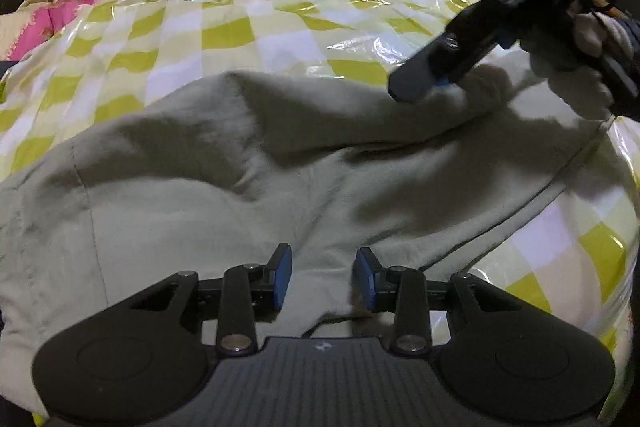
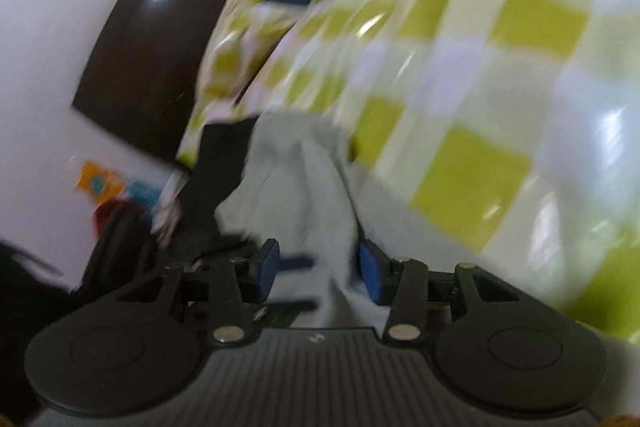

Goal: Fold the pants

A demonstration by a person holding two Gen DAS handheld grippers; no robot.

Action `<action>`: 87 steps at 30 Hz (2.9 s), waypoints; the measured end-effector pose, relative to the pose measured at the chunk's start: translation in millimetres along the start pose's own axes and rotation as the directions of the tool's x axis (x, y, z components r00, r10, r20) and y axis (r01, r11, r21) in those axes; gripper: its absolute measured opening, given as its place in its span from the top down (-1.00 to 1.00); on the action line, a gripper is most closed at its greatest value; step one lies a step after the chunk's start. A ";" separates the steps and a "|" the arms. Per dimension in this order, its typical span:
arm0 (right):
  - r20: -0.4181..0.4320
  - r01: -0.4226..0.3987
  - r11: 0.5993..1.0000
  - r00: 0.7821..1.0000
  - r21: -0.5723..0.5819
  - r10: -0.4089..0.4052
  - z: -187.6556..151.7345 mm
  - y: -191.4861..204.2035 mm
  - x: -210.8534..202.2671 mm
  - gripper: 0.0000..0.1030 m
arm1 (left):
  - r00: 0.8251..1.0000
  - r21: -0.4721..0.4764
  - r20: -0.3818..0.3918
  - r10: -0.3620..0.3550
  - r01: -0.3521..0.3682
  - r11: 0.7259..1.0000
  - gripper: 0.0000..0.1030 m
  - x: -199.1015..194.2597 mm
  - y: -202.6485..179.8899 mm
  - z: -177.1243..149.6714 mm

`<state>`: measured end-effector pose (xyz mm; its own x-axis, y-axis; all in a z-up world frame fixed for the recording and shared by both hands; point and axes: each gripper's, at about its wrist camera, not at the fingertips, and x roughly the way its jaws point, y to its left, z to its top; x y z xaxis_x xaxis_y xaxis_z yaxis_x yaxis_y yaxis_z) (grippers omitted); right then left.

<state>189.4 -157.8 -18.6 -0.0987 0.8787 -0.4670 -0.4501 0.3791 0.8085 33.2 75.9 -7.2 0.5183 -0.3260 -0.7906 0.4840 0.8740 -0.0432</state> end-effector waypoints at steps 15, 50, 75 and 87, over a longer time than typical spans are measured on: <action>0.158 -0.031 1.000 0.987 -0.005 0.031 45.1 -5.7 61.8 -0.09 | 1.000 0.000 0.004 0.014 -0.014 1.000 0.01 1.8 -0.6 0.6; 0.120 0.024 0.999 0.992 0.027 -0.027 28.4 7.6 34.8 -0.18 | 0.999 -0.006 0.031 -0.011 0.012 1.000 -0.04 2.2 5.4 -6.2; -0.012 0.094 0.995 0.996 0.035 -0.094 20.6 3.5 25.1 -0.22 | 1.000 0.012 0.011 0.021 -0.021 1.000 -0.09 2.9 -0.8 -2.6; -0.039 0.149 0.988 0.988 -0.031 -0.150 28.6 14.6 17.6 -0.35 | 1.000 0.017 0.024 0.008 -0.009 1.000 -0.14 2.5 -0.7 -5.2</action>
<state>206.5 -128.5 -4.9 -0.0645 0.8001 -0.5964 -0.4873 0.4963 0.7185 30.5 76.3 -12.3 0.5387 -0.3273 -0.7763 0.4912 0.8706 -0.0262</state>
